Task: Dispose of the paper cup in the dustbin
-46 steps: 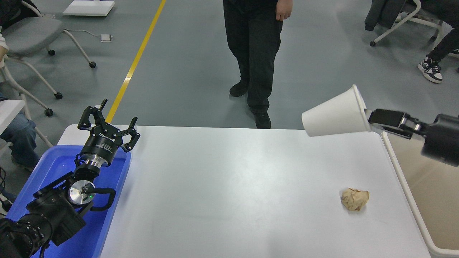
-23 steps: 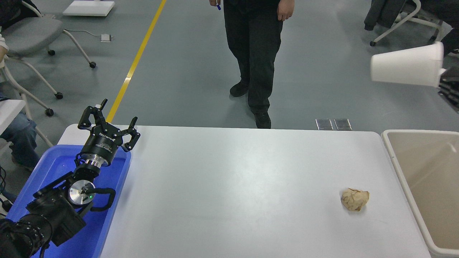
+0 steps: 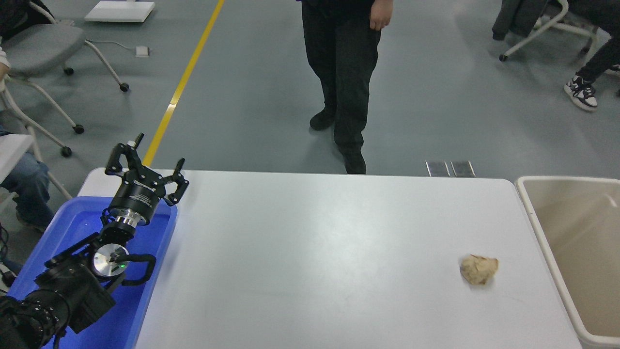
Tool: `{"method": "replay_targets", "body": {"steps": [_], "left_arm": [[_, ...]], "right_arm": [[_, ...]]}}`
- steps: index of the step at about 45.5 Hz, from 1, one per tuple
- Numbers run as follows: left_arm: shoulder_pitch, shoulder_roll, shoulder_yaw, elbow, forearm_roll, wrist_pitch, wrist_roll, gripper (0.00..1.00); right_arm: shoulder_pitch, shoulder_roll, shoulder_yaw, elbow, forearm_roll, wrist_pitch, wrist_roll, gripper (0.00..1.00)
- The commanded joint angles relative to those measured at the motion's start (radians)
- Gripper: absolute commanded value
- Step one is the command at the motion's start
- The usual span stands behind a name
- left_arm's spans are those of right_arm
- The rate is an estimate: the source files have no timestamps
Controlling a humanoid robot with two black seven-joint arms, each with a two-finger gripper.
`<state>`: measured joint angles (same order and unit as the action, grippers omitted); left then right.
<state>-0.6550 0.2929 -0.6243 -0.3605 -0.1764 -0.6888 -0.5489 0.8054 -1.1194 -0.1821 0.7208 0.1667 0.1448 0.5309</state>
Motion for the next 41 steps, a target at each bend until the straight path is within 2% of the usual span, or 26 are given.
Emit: {"method": "replay_targets", "body": {"steps": [1,9,16,24,41], "left_arm": [[0.000,0.000,0.000,0.000,-0.002,0.000,0.000,1.00],[-0.002,0.000,0.000,0.000,-0.002,0.000,0.000,1.00],[0.000,0.000,0.000,0.000,-0.002,0.000,0.000,1.00],[-0.002,0.000,0.000,0.000,-0.002,0.000,0.000,1.00],[-0.001,0.000,0.000,0.000,-0.002,0.000,0.000,1.00]], "right_arm": [[-0.130,0.199,-0.008,-0.297,0.212,0.004,-0.176,0.00],[-0.143,0.375,0.099,-0.518,0.344,-0.016,-0.445,0.00],[-0.152,0.503,0.239,-0.695,0.326,-0.065,-0.569,0.00],[-0.146,0.564,0.312,-0.693,0.310,-0.224,-0.595,0.00],[-0.146,0.609,0.337,-0.695,0.310,-0.340,-0.594,0.00]]}}
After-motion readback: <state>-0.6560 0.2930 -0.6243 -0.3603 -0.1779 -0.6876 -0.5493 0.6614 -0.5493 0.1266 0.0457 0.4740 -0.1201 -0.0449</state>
